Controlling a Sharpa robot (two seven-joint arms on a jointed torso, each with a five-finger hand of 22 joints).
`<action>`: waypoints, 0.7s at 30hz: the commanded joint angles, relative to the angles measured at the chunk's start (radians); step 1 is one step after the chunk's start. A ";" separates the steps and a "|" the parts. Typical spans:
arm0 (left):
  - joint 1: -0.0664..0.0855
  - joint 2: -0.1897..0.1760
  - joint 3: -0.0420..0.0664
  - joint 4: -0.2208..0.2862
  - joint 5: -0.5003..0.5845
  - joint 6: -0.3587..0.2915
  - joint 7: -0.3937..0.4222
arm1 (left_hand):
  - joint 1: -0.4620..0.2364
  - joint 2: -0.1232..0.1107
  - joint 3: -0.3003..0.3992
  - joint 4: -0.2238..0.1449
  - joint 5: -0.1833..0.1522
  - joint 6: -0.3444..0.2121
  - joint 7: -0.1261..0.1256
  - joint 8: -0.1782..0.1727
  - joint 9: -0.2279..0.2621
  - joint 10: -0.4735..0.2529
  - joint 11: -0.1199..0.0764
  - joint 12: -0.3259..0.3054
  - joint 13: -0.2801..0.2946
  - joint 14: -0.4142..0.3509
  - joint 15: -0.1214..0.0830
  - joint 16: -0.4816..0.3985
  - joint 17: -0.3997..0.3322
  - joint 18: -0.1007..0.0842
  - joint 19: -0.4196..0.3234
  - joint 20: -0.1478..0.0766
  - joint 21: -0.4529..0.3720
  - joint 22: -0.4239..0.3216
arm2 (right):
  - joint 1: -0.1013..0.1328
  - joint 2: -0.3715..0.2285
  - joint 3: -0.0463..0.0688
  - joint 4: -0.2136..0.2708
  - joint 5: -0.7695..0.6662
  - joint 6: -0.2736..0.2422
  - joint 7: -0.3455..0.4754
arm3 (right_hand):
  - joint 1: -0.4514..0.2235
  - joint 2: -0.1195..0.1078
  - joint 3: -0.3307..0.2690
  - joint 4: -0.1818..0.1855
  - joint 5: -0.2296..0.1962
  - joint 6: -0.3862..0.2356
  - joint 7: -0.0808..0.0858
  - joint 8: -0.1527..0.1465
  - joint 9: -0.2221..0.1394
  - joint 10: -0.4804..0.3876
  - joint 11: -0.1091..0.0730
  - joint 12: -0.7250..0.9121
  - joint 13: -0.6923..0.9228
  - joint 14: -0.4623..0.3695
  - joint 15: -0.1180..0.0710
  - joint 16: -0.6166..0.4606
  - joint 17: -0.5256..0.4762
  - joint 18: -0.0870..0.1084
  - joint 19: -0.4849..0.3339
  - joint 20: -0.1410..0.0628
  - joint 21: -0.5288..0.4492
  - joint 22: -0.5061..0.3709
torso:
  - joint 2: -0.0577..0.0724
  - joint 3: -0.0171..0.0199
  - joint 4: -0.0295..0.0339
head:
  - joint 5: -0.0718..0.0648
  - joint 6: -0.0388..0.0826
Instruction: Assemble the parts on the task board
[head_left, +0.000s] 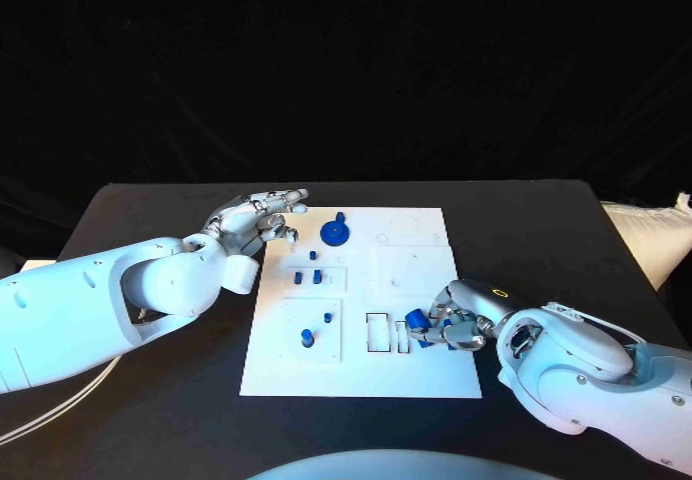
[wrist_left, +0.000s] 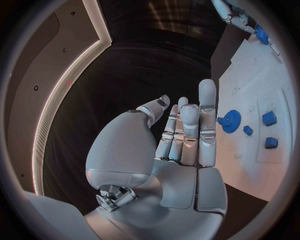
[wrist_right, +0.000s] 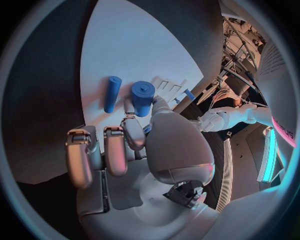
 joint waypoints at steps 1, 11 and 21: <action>0.000 -0.001 0.000 0.003 -0.004 0.019 0.007 | -0.002 0.012 -0.001 -0.003 0.004 -0.005 0.001 0.005 0.002 -0.004 0.000 0.004 0.001 -0.004 0.000 0.005 -0.001 0.011 -0.007 0.001 -0.005 -0.001 | -0.005 -0.011 -0.001 0.014 0.066 -0.073 -0.010 | 0.056 0.040 -0.002 -0.008 0.028 0.001 -0.004 0.006 0.012 0.047 -0.019 0.185 0.389 0.074 -0.006 0.003 0.092 -0.007 0.105 -0.009 0.004 0.263 | -0.001 0.0002 -0.0008 | 0.000 0.000; 0.000 -0.002 0.000 0.004 -0.004 0.020 0.007 | -0.005 0.012 -0.002 -0.001 0.004 -0.007 0.001 0.007 0.002 -0.007 0.000 0.007 0.001 -0.005 0.000 0.006 -0.003 0.011 -0.007 0.001 -0.005 -0.001 | 0.006 -0.035 0.014 0.065 0.151 -0.201 0.022 | 0.052 0.042 -0.008 -0.003 0.052 -0.002 -0.004 0.006 0.018 0.050 -0.019 0.187 0.393 0.074 -0.007 0.003 0.092 -0.007 0.105 -0.011 0.004 0.263 | 0.000 0.0001 -0.0001 | -0.004 0.004; 0.000 -0.001 0.000 0.006 -0.004 0.022 0.006 | -0.005 0.012 -0.002 -0.001 0.004 -0.007 0.001 0.007 0.002 -0.007 0.000 0.007 0.001 -0.005 0.000 0.006 -0.003 0.011 -0.007 0.001 -0.005 -0.001 | 0.007 0.011 0.016 0.044 0.237 -0.128 0.013 | 0.051 0.039 -0.013 -0.002 0.061 -0.006 -0.003 0.003 0.020 0.047 -0.019 0.180 0.389 0.074 -0.006 0.003 0.090 -0.007 0.105 -0.011 0.004 0.263 | 0.001 0.0002 -0.0006 | 0.000 0.002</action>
